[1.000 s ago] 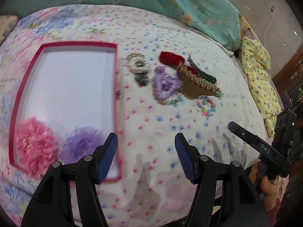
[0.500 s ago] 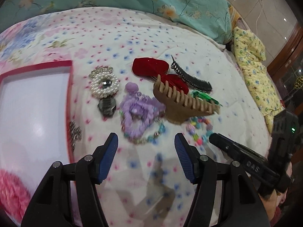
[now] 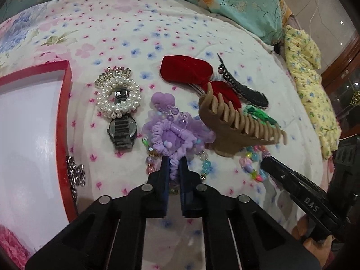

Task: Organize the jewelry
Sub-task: 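Grasp the purple scrunchie with the left tool while the right tool grasps the beaded bracelet, then carry the scrunchie and bracelet into the tray and release both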

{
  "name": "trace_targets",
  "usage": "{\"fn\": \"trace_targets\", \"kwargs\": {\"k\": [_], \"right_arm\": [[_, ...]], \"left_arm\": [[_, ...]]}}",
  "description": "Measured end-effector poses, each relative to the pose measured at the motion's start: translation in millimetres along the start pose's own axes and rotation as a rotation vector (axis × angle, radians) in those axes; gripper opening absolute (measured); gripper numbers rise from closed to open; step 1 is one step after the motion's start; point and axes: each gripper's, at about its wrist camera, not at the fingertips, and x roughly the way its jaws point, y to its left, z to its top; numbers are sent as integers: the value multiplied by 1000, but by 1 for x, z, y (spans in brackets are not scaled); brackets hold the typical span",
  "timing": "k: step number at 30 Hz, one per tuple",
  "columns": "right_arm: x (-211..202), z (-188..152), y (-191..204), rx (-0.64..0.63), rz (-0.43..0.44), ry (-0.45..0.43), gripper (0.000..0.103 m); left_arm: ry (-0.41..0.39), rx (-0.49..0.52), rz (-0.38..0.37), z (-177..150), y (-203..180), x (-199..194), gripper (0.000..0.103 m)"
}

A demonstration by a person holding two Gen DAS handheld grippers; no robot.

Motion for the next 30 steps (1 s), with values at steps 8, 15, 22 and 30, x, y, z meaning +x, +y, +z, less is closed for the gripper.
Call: {"fn": "trace_targets", "kwargs": {"k": [8,15,22,30], "right_arm": [[-37,-4,3,-13,49,-51,12],[-75,-11,12,-29,99,-86,12],[-86,-17,35,-63,150,-89,12],[-86,-22,71,-124,222,-73,12]], "left_arm": [[-62,-33,-55,-24,4,-48,5],[-102,-60,-87,-43,6,-83,5],[-129,-79,-79,-58,15,-106,5],[-174,-145,-55,-76,44,-133,5]]}}
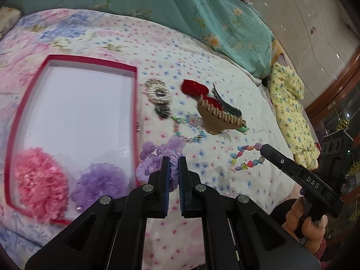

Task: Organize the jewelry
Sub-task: 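Carry the scrunchie and bracelet into the tray and release both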

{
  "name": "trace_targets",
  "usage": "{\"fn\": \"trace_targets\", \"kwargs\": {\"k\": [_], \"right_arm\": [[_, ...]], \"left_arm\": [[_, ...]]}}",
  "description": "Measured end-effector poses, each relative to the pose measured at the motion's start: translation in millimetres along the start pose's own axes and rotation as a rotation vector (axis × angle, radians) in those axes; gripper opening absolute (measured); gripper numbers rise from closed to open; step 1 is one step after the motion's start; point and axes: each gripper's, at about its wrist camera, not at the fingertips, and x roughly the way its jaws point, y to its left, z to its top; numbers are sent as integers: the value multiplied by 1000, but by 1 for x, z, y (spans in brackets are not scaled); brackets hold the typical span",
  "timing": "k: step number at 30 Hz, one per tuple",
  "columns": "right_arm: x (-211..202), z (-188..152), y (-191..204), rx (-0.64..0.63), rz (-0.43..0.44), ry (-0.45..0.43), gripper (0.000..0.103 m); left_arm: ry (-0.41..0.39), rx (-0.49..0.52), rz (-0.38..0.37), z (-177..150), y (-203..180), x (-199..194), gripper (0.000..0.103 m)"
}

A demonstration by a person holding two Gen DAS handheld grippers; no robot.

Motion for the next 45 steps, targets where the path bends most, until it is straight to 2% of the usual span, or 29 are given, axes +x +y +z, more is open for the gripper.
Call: {"fn": "trace_targets", "kwargs": {"k": [17,28,33,37,41,45], "right_arm": [[50,-12,90,-131,134,96,12],[86,-12,140,-174,215,140,12],[106,-15,163,-199,242,163,12],[128,-21,168,-188,254,189,12],[159,-35,156,-174,205,255,12],[172,-48,139,-153,157,298,12]], "left_arm": [[-117,-125,84,-2,72,-60,5],[-150,-160,134,4,104,-72,5],[-146,-152,186,6,115,-69,5],[-131,-136,238,8,123,-57,5],[-91,-132,259,4,129,-38,5],[-58,-130,265,-2,130,-22,5]]}}
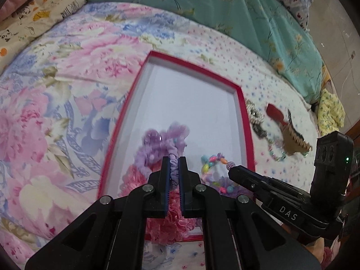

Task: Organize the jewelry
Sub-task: 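Carry the scrunchie and bracelet into the tray and release both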

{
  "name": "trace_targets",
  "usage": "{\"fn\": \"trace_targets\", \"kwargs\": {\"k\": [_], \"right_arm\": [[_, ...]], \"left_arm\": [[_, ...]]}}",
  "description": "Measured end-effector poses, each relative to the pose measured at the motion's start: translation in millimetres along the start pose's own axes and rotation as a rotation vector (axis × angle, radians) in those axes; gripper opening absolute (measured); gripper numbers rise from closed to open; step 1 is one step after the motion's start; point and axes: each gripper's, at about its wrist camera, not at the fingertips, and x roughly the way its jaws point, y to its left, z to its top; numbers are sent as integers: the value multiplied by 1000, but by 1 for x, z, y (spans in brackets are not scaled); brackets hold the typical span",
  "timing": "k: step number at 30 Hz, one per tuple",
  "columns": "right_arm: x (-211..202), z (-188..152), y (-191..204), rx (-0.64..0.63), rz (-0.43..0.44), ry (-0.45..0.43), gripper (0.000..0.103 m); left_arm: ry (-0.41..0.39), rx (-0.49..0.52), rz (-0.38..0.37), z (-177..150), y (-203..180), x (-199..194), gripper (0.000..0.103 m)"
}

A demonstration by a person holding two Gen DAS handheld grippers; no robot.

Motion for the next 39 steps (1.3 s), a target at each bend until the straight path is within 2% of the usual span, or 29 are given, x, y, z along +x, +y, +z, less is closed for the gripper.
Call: {"fn": "trace_targets", "kwargs": {"k": [8,12,14,20,23,25,28,35,37,39], "right_arm": [[3,-6,-6,-4,-9,21,12],[7,-7,-6,-7,-10,35,13],[8,-8,-8,4,-3,46,17],[4,-6,-7,3,-6,38,17],[-1,-5,-6,5,-4,29,18],[-8,-5,-6,11,3,20,20],[-21,-5,-8,20,10,-5,29],[-59,-10,-20,43,15,-61,31],[-70,-13,-24,49,17,-77,33],[-80,-18,-31,61,5,-89,34]], "left_arm": [[54,15,3,-9,-5,19,5],[58,9,11,-8,-3,22,5],[64,5,10,-8,-3,24,5],[70,-2,11,-7,-3,23,7],[77,-13,0,-7,-3,21,18],[71,-14,0,-9,-5,18,34],[63,-4,4,-11,-10,13,41],[72,1,-1,-14,-16,8,43],[65,2,-6,-15,-19,4,60],[53,14,-4,-15,-22,0,62]]}}
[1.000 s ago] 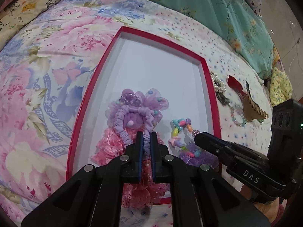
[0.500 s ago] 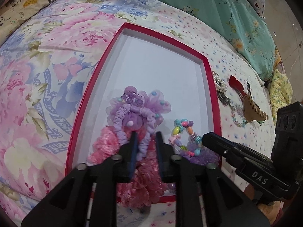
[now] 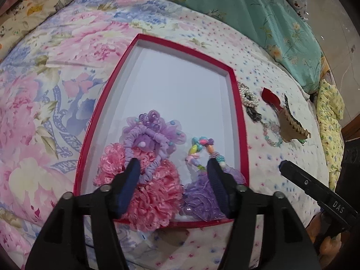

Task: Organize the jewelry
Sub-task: 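Carry the scrunchie and bracelet into the tray and release both, then move both tools back toward the remaining accessories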

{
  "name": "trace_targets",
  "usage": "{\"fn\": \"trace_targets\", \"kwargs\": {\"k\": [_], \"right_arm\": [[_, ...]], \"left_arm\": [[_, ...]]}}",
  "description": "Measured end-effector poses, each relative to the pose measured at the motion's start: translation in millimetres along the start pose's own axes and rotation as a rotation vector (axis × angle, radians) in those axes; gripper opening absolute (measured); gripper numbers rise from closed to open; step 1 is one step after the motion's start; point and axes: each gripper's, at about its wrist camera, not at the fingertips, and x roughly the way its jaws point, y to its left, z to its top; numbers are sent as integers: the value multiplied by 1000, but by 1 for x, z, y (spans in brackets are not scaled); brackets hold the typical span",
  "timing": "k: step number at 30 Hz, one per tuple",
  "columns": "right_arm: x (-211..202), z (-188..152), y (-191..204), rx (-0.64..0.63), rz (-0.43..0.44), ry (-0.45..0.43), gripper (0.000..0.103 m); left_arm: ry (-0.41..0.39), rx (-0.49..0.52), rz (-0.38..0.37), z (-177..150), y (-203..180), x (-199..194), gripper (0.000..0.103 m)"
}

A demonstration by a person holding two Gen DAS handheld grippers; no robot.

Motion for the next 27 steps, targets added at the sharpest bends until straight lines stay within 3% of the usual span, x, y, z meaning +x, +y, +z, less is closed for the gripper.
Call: {"fn": "trace_targets", "kwargs": {"k": [16,19,27], "right_arm": [[-78,-26,-84,141,-117,-86,35],[-92,-30,-101,170,-153,-108,42],[-125,-33,-140,237,-218,-162,42]], "left_arm": [[-36,33,-45,0,-34,-27,62],[-29,51,-71,-2,-49,-28,62],[-8,134,-109,-9,-91,-23,62]]}}
